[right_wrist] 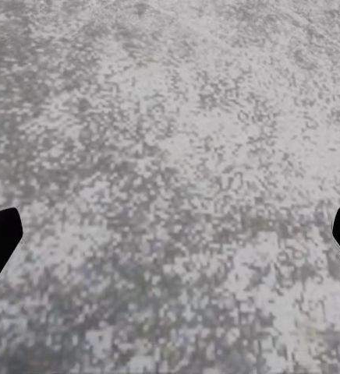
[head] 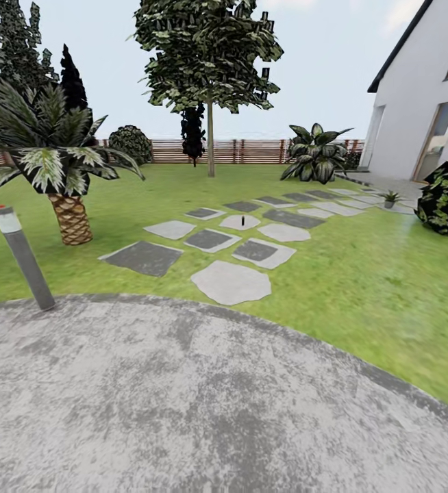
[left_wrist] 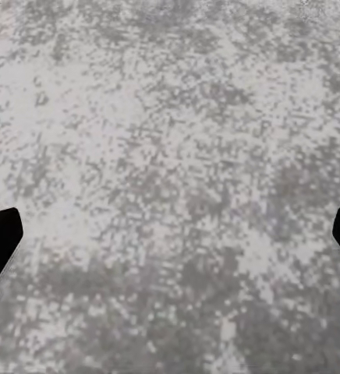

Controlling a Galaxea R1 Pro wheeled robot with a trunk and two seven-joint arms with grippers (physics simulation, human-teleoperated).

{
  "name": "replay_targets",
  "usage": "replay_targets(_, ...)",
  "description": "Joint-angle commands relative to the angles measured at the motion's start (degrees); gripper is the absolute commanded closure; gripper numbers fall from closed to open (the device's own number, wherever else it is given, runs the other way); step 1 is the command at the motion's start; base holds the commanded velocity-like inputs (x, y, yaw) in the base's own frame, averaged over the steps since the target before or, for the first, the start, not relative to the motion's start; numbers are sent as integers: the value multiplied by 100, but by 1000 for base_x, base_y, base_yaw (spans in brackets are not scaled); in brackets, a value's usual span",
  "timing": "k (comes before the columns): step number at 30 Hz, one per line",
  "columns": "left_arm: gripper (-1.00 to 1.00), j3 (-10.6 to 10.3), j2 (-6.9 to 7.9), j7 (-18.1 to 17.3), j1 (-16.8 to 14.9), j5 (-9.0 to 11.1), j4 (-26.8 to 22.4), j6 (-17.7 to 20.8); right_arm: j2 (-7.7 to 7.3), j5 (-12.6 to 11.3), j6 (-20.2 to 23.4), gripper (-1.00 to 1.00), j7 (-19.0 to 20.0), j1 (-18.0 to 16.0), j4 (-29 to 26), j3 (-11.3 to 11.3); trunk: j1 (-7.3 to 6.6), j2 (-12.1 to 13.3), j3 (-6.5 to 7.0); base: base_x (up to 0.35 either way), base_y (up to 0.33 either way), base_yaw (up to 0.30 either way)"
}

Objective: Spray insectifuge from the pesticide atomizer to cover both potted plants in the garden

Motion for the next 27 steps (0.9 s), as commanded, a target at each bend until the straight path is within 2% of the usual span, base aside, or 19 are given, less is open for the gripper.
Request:
replay_targets(1, -100, 15, -1, 1, -3, -3, 5, -21, 0, 4, -16, -100, -14, -3, 4, 1, 2, -2, -5, 339, 0, 0)
replay_targets(27, -100, 16, -1, 1, -3, -3, 5, -21, 0, 6, -16, -100, -14, -3, 4, 1, 2, -2, -5, 339, 0, 0)
